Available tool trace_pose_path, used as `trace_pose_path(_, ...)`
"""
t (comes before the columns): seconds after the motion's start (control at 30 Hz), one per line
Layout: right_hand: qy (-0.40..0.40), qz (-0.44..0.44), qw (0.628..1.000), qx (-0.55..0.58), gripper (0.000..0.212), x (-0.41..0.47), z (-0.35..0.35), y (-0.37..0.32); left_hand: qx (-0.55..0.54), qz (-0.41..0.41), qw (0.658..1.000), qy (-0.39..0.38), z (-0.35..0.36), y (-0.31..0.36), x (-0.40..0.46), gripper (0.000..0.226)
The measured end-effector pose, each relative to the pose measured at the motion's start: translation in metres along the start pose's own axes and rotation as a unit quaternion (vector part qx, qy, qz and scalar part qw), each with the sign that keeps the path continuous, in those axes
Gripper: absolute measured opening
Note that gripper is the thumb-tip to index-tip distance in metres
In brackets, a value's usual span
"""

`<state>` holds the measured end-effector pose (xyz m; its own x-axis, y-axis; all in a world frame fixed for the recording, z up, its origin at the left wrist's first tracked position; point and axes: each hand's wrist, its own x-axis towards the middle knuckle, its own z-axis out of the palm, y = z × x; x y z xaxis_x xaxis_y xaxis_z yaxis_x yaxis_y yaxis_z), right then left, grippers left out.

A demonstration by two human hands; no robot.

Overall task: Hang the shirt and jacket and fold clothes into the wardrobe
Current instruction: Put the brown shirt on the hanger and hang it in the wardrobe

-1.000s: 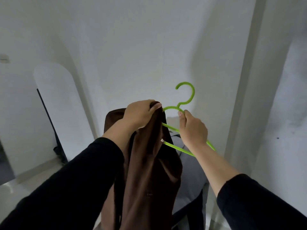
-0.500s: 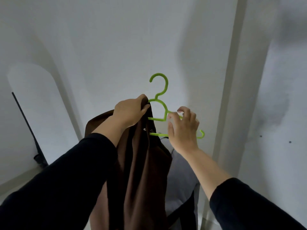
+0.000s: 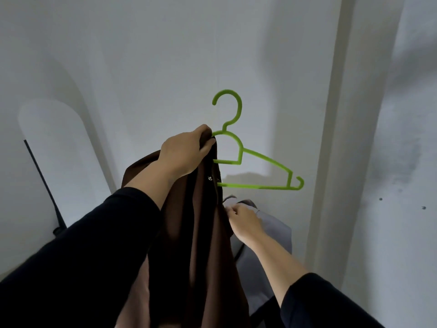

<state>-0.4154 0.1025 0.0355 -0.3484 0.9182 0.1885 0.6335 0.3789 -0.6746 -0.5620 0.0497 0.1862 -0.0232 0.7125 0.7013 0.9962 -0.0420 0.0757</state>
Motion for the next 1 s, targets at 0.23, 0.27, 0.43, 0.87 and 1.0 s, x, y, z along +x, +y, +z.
trace_pose_path(0.23,-0.183,0.102,0.971,0.116,0.055,0.006,-0.005,-0.016,-0.006,-0.005,1.000,0.017,-0.002,-0.015,-0.007,0.028)
trace_pose_path(0.27,-0.199,0.093,0.965,0.144,0.046,0.004,-0.005,-0.016,-0.007,-0.006,1.000,0.017,-0.002,-0.016,-0.008,0.028)
trace_pose_path(0.43,-0.248,0.081,0.964,0.042,0.022,-0.004,-0.013,-0.019,-0.018,0.010,1.000,0.013,0.002,-0.014,-0.010,0.028)
trace_pose_path(0.87,-0.149,0.071,0.986,0.005,0.011,-0.003,-0.039,-0.009,-0.001,-0.004,0.999,0.053,0.006,-0.029,-0.021,0.029)
trace_pose_path(1.0,0.009,0.111,0.993,-0.047,0.023,-0.003,-0.051,0.001,0.004,-0.017,0.997,0.079,0.006,-0.038,-0.027,0.026)
